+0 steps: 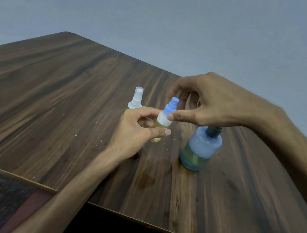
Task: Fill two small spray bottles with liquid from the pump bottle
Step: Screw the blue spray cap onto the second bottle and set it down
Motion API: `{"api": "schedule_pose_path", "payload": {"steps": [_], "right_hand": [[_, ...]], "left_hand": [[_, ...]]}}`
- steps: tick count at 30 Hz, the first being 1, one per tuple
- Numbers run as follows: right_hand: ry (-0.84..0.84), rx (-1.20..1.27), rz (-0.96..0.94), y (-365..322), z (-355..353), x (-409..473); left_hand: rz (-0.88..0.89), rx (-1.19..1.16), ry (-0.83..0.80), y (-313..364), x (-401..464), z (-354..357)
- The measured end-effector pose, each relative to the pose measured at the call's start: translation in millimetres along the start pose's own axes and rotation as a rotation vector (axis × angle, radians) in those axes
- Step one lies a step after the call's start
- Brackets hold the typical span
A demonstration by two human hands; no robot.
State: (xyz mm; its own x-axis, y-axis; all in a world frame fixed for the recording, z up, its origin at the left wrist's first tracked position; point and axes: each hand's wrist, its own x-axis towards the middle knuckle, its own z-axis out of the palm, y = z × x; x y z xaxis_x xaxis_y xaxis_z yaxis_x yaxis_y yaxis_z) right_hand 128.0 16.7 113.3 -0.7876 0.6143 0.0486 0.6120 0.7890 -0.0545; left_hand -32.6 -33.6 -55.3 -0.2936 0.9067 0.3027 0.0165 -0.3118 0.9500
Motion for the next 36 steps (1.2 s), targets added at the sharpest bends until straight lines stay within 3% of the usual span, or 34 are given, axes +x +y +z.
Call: {"api": "schedule_pose_path", "payload": {"steps": [2, 7, 11, 16, 27, 36], "right_hand": [[-0.029, -0.009, -0.054, -1.0, 1.8, -1.0], [0.118, -0.133, 0.038, 2.9, 16.6, 7.1], [0.022, -0.036, 0.01, -1.1, 11.2, 1.3], [0.083, -0.133, 0.061, -4.7, 21.4, 2.0], [0.09, 0.028, -0.053, -0.7, 29.1, 2.1], [0.098, 0.034, 0.029, -3.6, 32.8, 0.2]], "left_hand": [[0.007, 0.03, -0.005, -0.9, -0.5, 0.1], [-0.007, 0.016, -0.015, -1.8, -1.1, 1.7], [-0.004, 0.018, 0.0, -1.6, -0.2, -0.7], [0.0, 0.044, -0.016, -1.9, -1.5, -0.5], [-0.001, 0.015, -0.045, -3.6, -2.1, -2.8], [0.029, 0.013, -0.014, -4.1, -2.1, -0.2]]}}
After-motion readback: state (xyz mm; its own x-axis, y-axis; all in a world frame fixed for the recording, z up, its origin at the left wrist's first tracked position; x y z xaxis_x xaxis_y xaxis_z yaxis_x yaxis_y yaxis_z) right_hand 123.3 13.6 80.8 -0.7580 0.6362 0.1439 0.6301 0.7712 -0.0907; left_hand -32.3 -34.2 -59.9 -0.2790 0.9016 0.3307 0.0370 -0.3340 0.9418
